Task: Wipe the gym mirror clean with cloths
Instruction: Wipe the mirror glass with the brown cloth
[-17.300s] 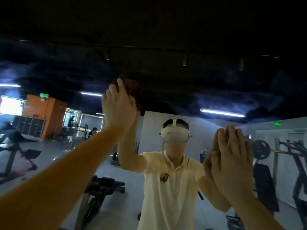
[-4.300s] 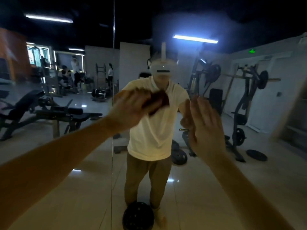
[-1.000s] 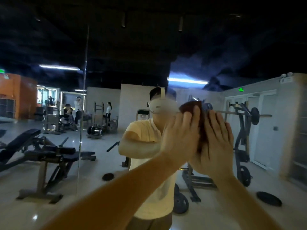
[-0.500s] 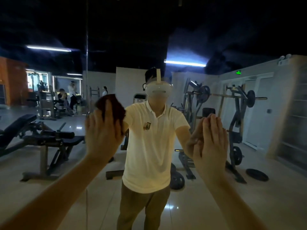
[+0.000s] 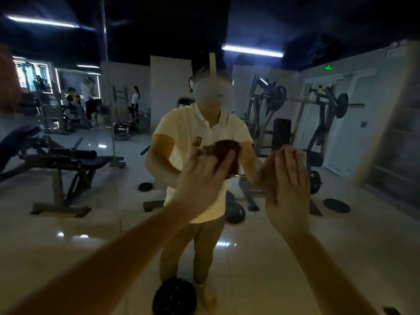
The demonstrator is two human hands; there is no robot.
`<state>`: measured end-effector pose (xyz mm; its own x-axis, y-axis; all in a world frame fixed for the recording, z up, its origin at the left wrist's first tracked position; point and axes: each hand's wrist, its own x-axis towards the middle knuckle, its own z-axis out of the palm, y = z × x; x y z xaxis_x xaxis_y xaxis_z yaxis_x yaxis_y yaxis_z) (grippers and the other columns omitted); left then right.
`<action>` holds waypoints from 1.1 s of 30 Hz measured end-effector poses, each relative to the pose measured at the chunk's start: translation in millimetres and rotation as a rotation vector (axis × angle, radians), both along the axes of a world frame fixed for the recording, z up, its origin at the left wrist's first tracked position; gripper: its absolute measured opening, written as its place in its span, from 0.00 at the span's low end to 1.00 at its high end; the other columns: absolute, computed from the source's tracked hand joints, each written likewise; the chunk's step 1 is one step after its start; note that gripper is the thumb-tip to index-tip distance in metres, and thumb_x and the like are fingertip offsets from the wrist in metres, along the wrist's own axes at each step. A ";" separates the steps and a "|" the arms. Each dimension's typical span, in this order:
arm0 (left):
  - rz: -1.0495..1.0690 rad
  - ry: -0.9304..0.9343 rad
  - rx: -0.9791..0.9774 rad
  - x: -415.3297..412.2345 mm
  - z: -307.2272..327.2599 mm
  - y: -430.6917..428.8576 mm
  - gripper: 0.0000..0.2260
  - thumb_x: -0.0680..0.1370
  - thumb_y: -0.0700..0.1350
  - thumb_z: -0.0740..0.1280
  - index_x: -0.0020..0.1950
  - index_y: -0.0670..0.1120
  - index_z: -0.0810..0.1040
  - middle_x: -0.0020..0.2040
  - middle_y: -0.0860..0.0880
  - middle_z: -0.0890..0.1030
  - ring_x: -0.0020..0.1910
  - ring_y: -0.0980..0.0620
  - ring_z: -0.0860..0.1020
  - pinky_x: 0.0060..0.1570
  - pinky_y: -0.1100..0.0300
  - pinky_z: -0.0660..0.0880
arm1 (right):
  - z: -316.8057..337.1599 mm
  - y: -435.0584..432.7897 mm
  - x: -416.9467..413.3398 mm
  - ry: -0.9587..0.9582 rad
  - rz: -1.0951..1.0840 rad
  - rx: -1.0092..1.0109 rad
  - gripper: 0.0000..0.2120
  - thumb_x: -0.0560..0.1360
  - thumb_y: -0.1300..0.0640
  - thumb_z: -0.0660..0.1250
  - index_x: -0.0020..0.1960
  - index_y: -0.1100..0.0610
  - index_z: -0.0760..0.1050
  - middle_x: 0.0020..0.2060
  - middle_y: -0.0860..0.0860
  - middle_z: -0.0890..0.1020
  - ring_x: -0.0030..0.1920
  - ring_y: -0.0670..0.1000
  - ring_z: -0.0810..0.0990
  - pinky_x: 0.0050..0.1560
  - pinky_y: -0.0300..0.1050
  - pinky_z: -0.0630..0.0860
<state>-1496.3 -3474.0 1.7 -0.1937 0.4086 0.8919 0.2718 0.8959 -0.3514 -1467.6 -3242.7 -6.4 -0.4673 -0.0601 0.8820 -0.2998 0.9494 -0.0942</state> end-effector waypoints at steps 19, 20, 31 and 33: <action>-0.134 -0.255 -0.313 18.3 -125.9 72.3 0.27 0.73 0.50 0.73 0.72 0.47 0.75 0.53 0.48 0.79 0.51 0.48 0.76 0.57 0.53 0.74 | -46.3 -9.8 26.1 -0.206 0.101 0.004 0.42 0.74 0.73 0.59 0.84 0.56 0.50 0.84 0.50 0.47 0.83 0.53 0.44 0.81 0.61 0.55; -0.135 -0.255 -0.333 19.4 -123.0 67.8 0.26 0.74 0.49 0.73 0.72 0.48 0.76 0.54 0.48 0.78 0.52 0.48 0.74 0.58 0.53 0.72 | -47.8 -5.1 28.1 -0.209 0.092 0.037 0.41 0.74 0.72 0.59 0.84 0.56 0.51 0.84 0.50 0.48 0.83 0.53 0.45 0.81 0.57 0.53; -0.081 -0.171 -0.567 -8.9 -175.8 -145.7 0.29 0.71 0.38 0.76 0.72 0.47 0.77 0.66 0.42 0.75 0.64 0.40 0.74 0.72 0.41 0.66 | -66.4 1.8 37.0 -0.336 0.075 -0.003 0.43 0.74 0.72 0.60 0.84 0.54 0.46 0.84 0.49 0.45 0.83 0.51 0.41 0.80 0.45 0.46; -0.155 -0.193 -0.597 -7.7 -165.2 -106.9 0.28 0.65 0.38 0.79 0.65 0.45 0.83 0.63 0.43 0.76 0.61 0.41 0.74 0.78 0.44 0.58 | -61.3 11.6 41.9 -0.392 0.085 0.024 0.43 0.75 0.70 0.60 0.84 0.54 0.45 0.84 0.48 0.46 0.83 0.48 0.42 0.82 0.51 0.50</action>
